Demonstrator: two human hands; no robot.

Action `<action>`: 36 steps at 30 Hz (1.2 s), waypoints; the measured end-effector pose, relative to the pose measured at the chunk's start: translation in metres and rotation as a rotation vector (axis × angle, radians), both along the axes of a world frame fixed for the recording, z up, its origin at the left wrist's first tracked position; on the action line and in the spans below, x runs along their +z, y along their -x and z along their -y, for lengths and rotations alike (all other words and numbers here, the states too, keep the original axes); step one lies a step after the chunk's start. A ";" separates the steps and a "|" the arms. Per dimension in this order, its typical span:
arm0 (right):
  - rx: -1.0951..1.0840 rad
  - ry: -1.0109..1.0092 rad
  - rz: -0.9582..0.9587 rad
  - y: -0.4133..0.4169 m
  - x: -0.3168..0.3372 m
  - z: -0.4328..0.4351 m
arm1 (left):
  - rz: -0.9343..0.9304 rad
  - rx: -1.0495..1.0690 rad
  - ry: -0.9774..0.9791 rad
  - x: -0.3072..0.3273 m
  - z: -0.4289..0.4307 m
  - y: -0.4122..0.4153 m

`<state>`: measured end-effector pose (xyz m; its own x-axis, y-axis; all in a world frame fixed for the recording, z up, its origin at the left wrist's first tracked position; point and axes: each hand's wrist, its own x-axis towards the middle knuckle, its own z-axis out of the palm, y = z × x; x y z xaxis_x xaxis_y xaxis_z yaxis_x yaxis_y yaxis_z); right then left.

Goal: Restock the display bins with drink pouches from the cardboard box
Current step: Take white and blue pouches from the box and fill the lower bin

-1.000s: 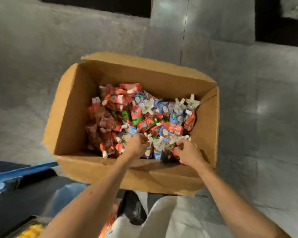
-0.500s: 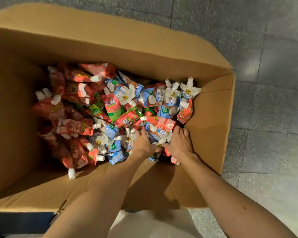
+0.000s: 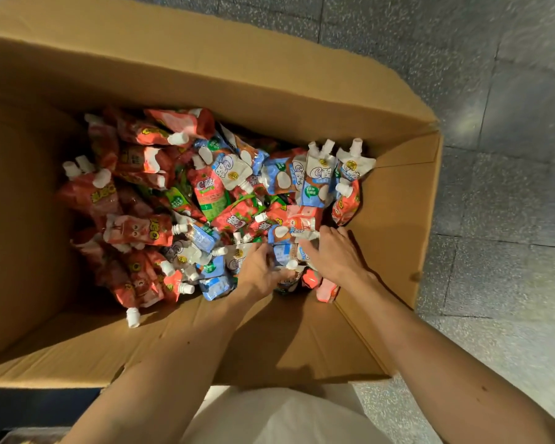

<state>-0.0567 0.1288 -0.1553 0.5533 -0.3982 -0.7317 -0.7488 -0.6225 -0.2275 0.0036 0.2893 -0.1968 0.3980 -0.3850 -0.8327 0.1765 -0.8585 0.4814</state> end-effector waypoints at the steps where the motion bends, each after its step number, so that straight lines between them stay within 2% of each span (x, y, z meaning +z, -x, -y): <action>1: -0.004 -0.014 0.002 -0.002 0.003 0.000 | -0.048 0.054 0.042 0.004 -0.004 0.000; 3: -0.019 -0.037 -0.001 -0.003 0.009 -0.002 | -0.148 0.155 0.121 0.014 -0.009 -0.005; 6: -0.072 -0.073 -0.030 -0.005 0.016 -0.004 | -0.173 0.175 0.157 0.022 -0.015 -0.017; 12: -0.211 -0.170 -0.060 -0.009 0.030 -0.010 | -0.195 0.205 0.112 0.036 -0.034 -0.026; 21: -0.180 -0.256 0.093 -0.047 0.089 -0.011 | -0.088 0.311 0.171 0.086 -0.061 -0.055; 29: -0.027 -0.246 0.198 -0.085 0.148 -0.033 | 0.211 0.306 0.176 0.152 -0.090 -0.076; 36: -0.031 -0.312 0.330 -0.105 0.188 -0.046 | 0.308 0.423 0.291 0.196 -0.121 -0.080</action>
<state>0.0486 0.1745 0.0322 0.7686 -0.2068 -0.6054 -0.6216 -0.4652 -0.6303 0.0835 0.4104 -0.0011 0.7728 -0.3356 -0.5386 0.2895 -0.5689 0.7698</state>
